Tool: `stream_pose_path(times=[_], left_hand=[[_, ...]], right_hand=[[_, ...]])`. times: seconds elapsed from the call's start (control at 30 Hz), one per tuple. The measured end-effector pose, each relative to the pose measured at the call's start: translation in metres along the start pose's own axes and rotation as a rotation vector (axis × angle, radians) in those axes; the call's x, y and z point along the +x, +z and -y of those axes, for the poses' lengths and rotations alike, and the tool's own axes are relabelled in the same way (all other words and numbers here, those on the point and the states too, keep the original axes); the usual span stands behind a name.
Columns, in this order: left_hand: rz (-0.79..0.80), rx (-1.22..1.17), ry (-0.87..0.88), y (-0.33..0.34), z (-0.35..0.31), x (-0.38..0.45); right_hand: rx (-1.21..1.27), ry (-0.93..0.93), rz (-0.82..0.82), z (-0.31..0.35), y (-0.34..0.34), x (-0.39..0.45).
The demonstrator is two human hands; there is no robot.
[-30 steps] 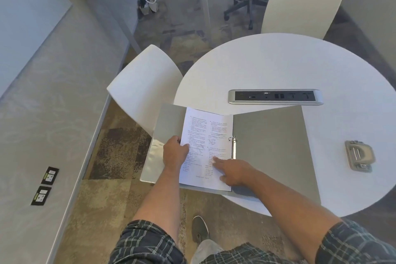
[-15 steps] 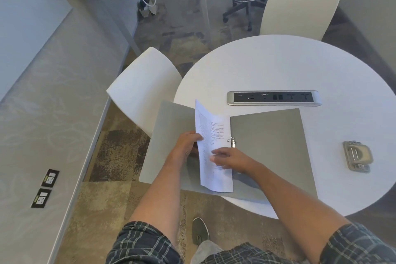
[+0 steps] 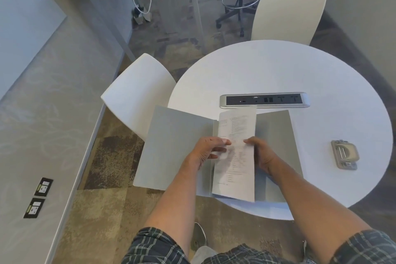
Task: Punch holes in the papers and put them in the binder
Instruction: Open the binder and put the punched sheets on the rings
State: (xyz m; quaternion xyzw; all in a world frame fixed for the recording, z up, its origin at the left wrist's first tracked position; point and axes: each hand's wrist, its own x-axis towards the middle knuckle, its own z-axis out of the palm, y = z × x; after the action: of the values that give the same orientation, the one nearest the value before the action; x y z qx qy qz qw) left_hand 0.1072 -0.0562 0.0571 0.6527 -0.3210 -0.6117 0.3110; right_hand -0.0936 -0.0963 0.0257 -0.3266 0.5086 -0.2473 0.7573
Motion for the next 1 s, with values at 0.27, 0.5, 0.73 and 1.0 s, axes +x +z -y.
stream_pose_path(times=[0.27, 0.5, 0.73, 1.0], left_hand=[[-0.161, 0.125, 0.035, 0.013, 0.001, 0.002], [-0.473, 0.375, 0.103, -0.007, 0.001, 0.001], [-0.795, 0.94, 0.108, -0.037, -0.001, -0.006], [-0.967, 0.983, -0.136, -0.051, 0.002, -0.02]], right_hand=[[-0.202, -0.118, -0.24, -0.006, -0.054, -0.02], [-0.329, -0.136, -0.465, -0.011, -0.087, -0.016], [-0.841, -0.15, -0.756, -0.016, -0.074, -0.007], [-1.657, -0.524, -0.229, -0.042, -0.043, -0.005]])
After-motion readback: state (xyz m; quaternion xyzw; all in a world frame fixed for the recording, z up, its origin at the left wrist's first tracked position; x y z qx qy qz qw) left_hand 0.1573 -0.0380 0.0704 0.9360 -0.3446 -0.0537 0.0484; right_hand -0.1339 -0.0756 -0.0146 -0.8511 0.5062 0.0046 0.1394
